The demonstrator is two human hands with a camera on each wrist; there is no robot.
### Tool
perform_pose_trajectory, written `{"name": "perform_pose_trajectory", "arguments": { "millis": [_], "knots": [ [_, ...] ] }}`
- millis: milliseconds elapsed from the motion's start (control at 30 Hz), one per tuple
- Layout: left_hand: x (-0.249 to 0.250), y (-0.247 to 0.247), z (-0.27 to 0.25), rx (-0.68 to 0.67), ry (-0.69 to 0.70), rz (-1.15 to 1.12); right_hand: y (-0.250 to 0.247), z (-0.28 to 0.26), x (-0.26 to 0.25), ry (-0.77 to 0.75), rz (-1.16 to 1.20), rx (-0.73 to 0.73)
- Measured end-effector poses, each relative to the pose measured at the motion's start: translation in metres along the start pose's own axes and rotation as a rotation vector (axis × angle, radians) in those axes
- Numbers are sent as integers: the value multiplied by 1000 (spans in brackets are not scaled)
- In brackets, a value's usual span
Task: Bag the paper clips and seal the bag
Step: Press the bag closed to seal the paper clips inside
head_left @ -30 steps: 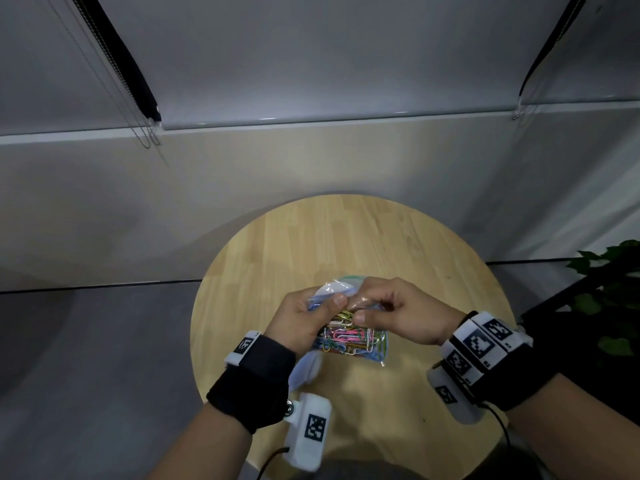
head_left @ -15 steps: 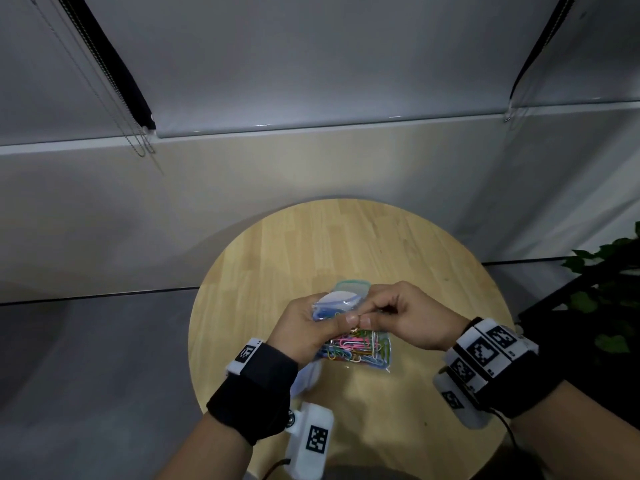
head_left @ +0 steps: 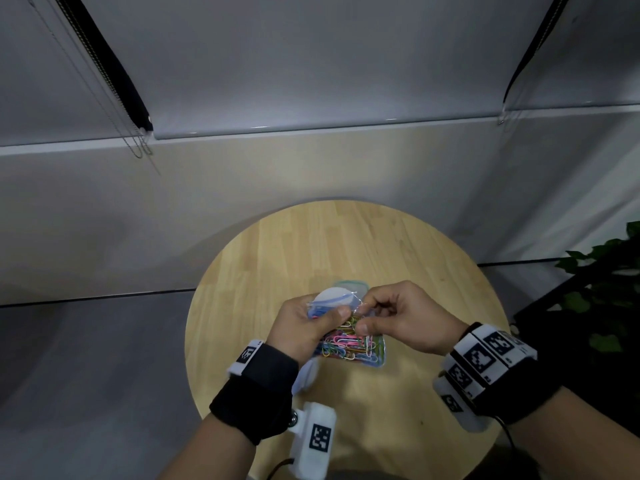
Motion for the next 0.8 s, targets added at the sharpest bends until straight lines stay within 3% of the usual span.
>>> {"name": "perform_pose_trajectory", "arguments": {
  "millis": [100,267,400,533,800],
  "knots": [
    [3,4,-1,-3,5,-30,-4,-1,-5,-19,56,10],
    [10,0,5,62,27,-46,-4,-4,-2,-18,272,218],
    [10,-1,2,58,20,-3,-3,-6,-1,6,150,201],
    [14,-5,3,3,13,87,0,-4,-2,-24,1,289],
    [24,-7,7,-75,8,279,12,-3,-9,-62,-59,293]
  ]
}}
Point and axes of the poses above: each hand's wrist, its own z-axis towards the middle knuckle, its own y-axis out of the palm, x = y × z, the point moved 1 cm from there along z, towards the middle knuckle, and after that the axes turned 1 degree about y, right-handed, at the moved point
